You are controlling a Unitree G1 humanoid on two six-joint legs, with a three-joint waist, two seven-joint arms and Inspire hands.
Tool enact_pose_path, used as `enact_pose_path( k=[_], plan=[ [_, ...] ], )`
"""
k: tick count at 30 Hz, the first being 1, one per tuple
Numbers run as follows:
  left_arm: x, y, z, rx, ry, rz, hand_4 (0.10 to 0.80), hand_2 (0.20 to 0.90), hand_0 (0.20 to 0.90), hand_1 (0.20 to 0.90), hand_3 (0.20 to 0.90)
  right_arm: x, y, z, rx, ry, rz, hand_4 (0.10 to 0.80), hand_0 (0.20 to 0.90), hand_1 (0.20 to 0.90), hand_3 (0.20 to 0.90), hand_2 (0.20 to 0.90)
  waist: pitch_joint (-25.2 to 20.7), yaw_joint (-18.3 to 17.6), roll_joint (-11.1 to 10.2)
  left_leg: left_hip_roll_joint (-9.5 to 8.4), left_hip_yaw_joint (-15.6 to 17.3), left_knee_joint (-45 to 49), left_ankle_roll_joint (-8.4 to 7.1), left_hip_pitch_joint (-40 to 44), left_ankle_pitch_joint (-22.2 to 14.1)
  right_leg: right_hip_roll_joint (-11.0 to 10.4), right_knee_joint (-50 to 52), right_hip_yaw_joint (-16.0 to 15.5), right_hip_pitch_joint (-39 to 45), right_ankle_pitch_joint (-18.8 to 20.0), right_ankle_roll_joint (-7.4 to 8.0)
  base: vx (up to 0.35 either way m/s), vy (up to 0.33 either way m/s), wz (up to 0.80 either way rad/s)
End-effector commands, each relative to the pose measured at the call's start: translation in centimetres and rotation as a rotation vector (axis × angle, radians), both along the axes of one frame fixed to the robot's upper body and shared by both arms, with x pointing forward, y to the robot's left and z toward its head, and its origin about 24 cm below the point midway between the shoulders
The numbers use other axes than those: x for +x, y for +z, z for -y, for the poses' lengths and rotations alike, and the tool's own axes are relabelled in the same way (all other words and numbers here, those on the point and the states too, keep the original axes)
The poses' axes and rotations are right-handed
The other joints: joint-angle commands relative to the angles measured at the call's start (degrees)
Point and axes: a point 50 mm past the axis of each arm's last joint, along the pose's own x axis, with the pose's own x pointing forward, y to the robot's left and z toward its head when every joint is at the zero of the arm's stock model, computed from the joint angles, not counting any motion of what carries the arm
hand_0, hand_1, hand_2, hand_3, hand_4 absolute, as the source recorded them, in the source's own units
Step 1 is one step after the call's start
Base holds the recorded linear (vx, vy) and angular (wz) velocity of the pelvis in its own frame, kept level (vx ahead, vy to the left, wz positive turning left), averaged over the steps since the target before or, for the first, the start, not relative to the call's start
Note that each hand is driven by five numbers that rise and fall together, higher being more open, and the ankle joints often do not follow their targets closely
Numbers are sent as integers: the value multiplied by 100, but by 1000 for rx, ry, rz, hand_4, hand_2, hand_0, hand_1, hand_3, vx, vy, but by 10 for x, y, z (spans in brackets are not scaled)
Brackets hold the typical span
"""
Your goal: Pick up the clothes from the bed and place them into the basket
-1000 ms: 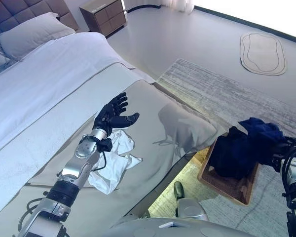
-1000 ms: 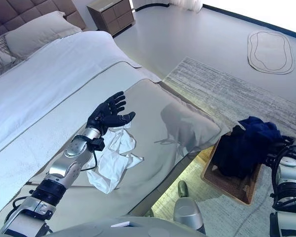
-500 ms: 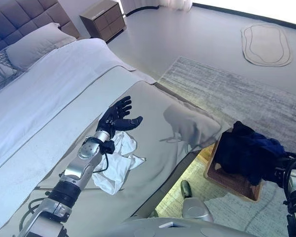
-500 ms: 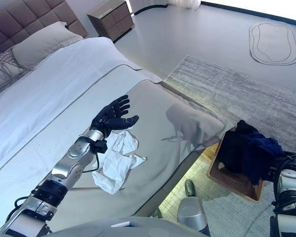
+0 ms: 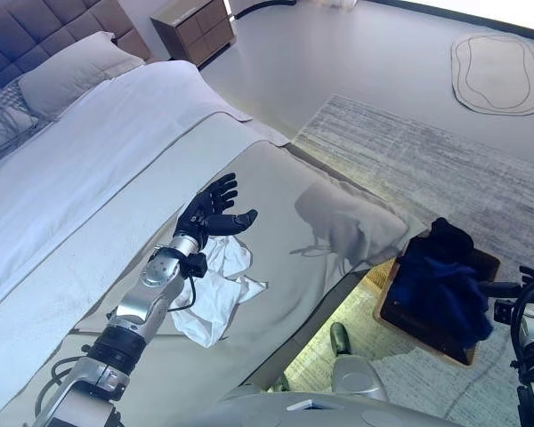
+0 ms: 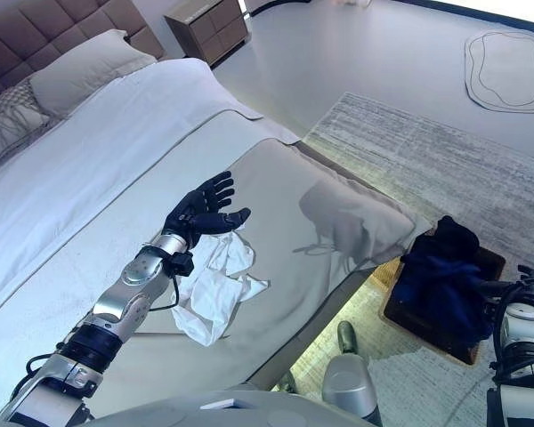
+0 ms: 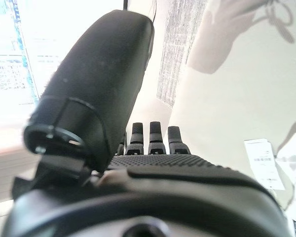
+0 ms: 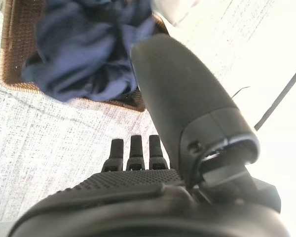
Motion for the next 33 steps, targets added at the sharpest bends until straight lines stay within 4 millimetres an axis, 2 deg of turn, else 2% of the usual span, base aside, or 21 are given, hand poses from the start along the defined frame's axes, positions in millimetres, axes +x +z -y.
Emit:
enact_pose_path(
  k=[1,8,11,15,16,20,22,23,28,30,32,33],
  plan=[
    [12,40,-9,-3,24,205,800,900,900,900,900,21,26,3,-118,41,69,800,900,900,900,900,-296,15,-400,81,-386,313,-199,-139,-413,-114,223,-101,246,-436,230,0,0,0],
    [12,40,-10,-8,36,206,800,900,900,900,900,21,26,4,-125,41,62,800,900,900,900,900,-318,79,-439,84,-401,335,-195,-125,-416,-138,228,-155,295,-444,220,0,0,0],
    [11,38,-10,-16,49,200,800,900,900,900,900,30,34,0,-142,78,99,800,900,900,900,900,-342,124,-467,79,-442,333,-193,-91,-419,-154,228,-204,352,-454,212,16,13,2],
    [10,31,-11,-27,76,180,800,900,900,900,900,61,57,-22,-176,182,230,800,900,900,900,900,-336,222,-550,79,-545,373,-196,-84,-418,-179,290,-281,408,-494,181,5,12,5],
    [10,31,-11,-27,77,180,800,900,900,900,900,62,57,-22,-176,182,230,800,900,900,900,900,-333,214,-551,79,-550,374,-196,-83,-418,-180,291,-285,412,-496,181,4,13,6],
    [7,20,-14,-38,128,147,800,900,900,900,900,96,91,-53,-251,335,368,800,900,900,900,900,-349,385,-641,65,-722,375,-219,-125,-381,-204,284,-390,468,-525,152,0,16,17],
    [6,17,-15,-38,139,139,800,900,900,900,900,102,98,-59,-269,361,394,800,900,900,900,900,-355,430,-660,64,-771,368,-220,-139,-368,-210,291,-413,478,-541,143,7,13,15],
    [3,12,-21,-41,177,124,800,900,900,900,900,114,114,-74,-314,434,447,800,900,900,900,900,-362,536,-708,60,-871,362,-222,-176,-347,-224,294,-466,496,-564,124,12,16,17],
    [-2,1,-31,-34,234,96,800,900,900,900,900,140,144,-107,-381,556,532,800,900,900,900,900,-378,819,-816,21,-1123,282,-225,-247,-273,-240,264,-635,567,-587,78,19,16,28],
    [-3,0,-33,-29,237,86,800,900,900,900,900,145,151,-114,-386,590,548,800,900,900,900,900,-391,908,-836,35,-1106,228,-232,-260,-222,-251,252,-748,601,-601,68,25,43,36],
    [-2,-2,-33,-27,217,83,800,900,900,900,900,149,159,-119,-427,611,555,800,900,900,900,900,-406,966,-864,149,-772,213,-281,-274,-129,-314,254,-1091,656,-617,65,14,66,54],
    [-2,-2,-33,-26,212,82,800,900,900,900,900,149,161,-120,-429,612,559,800,900,900,900,900,-407,983,-871,159,-724,212,-286,-276,-115,-334,257,-1151,668,-615,68,28,84,64]
  ],
)
